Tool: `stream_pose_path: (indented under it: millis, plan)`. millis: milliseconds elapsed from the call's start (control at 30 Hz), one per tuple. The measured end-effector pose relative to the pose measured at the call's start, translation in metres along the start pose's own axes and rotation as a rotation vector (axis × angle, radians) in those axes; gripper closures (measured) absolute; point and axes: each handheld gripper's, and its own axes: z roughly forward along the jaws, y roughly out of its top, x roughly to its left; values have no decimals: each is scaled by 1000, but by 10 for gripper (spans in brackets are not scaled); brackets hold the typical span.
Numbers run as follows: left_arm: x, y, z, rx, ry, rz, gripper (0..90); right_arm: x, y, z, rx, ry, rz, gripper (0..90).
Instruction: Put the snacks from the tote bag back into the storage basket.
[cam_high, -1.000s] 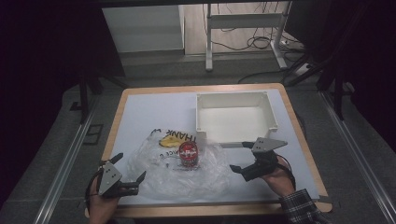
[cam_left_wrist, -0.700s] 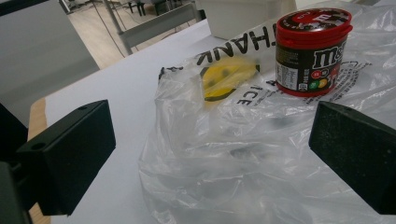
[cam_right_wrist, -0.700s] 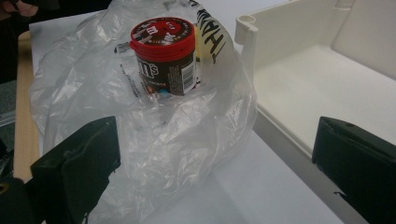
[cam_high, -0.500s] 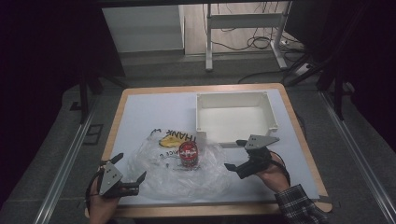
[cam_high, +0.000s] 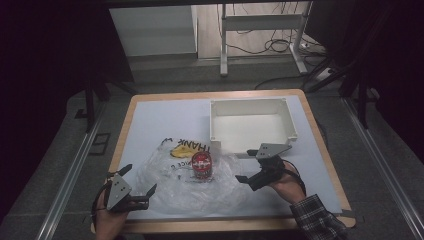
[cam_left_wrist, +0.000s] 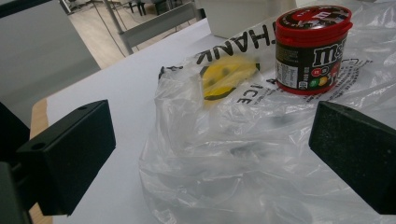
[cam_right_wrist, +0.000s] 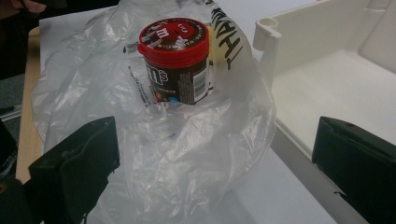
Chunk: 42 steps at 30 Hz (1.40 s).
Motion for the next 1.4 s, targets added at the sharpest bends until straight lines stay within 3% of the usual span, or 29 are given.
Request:
stream_pose_path:
  millis: [333, 767, 1200, 1300, 1400]
  plan:
    - [0, 0, -1, -5, 0, 6, 4, 3, 5, 9, 12, 18, -19, 10]
    - [0, 0, -1, -14, -24, -15, 3, 3, 13, 18, 6, 26, -26, 10]
    - [1, 2, -2, -31, -79, -58, 3, 5, 18, 30, 29, 47, -47, 10]
    - [2, 4, -4, -61, -125, -67, 5, 5, 19, 34, 45, 53, -41, 10]
    - [2, 4, -4, -57, -140, -66, 9, 5, 20, 36, 49, 57, -39, 10]
